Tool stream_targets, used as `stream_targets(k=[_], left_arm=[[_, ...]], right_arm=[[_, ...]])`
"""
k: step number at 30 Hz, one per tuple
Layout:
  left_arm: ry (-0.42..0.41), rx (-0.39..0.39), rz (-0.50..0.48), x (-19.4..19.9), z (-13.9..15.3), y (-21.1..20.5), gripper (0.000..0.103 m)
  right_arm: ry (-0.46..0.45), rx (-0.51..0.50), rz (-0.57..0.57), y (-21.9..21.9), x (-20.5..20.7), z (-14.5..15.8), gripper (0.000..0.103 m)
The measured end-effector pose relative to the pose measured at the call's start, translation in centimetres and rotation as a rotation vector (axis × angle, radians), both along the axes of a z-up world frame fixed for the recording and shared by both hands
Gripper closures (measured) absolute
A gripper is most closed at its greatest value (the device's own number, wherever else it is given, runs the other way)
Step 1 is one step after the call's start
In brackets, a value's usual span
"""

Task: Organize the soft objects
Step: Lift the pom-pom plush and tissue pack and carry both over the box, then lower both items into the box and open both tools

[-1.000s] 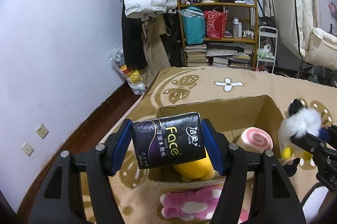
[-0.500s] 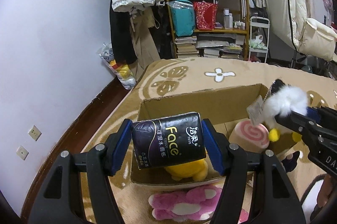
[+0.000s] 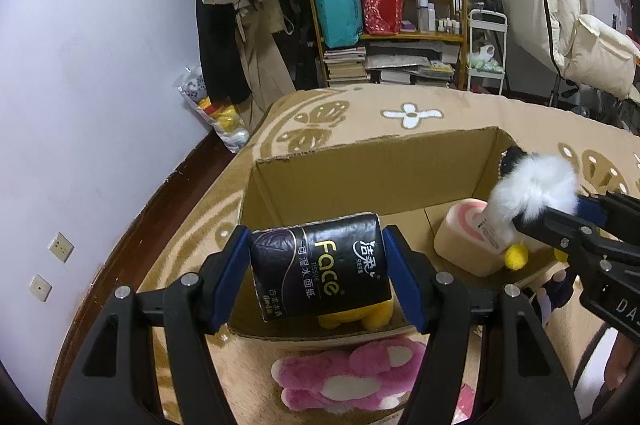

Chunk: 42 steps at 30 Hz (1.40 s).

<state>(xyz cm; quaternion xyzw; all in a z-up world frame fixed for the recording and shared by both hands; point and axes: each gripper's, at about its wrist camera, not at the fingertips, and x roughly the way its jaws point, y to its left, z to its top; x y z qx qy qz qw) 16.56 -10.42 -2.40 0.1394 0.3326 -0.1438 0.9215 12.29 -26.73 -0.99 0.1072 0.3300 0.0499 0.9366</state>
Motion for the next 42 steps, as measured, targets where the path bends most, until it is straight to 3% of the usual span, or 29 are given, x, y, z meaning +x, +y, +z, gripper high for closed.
stream_targets(k=[21, 31, 33, 35, 38, 42], left_arm=[[0.034, 0.018, 0.019, 0.9, -1.1, 0.3, 0.034], [0.003, 0.048, 0.028, 0.0, -0.5, 0.5, 0.025], [-0.003, 0.048, 0.036, -0.2, -0.2, 0.7, 0.018], [-0.019, 0.047, 0.044, -0.4, 0.1, 0.9, 0.011], [-0.035, 0.052, 0.044, -0.9, 0.6, 1.2, 0.011], [-0.048, 0.040, 0.055, -1.7, 1.5, 1.8, 0.007]], right_arm=[[0.031, -0.051, 0.006, 0.9, 0.2, -0.8, 0.070], [0.037, -0.046, 0.001, 0.8, -0.2, -1.0, 0.067], [0.040, -0.041, -0.003, 0.5, -0.3, -0.9, 0.066], [0.038, -0.038, -0.006, 0.4, -0.5, -0.8, 0.061], [0.028, -0.038, -0.012, 0.3, -0.9, -0.4, 0.043], [0.006, -0.032, -0.023, 0.6, -1.6, 0.4, 0.029]])
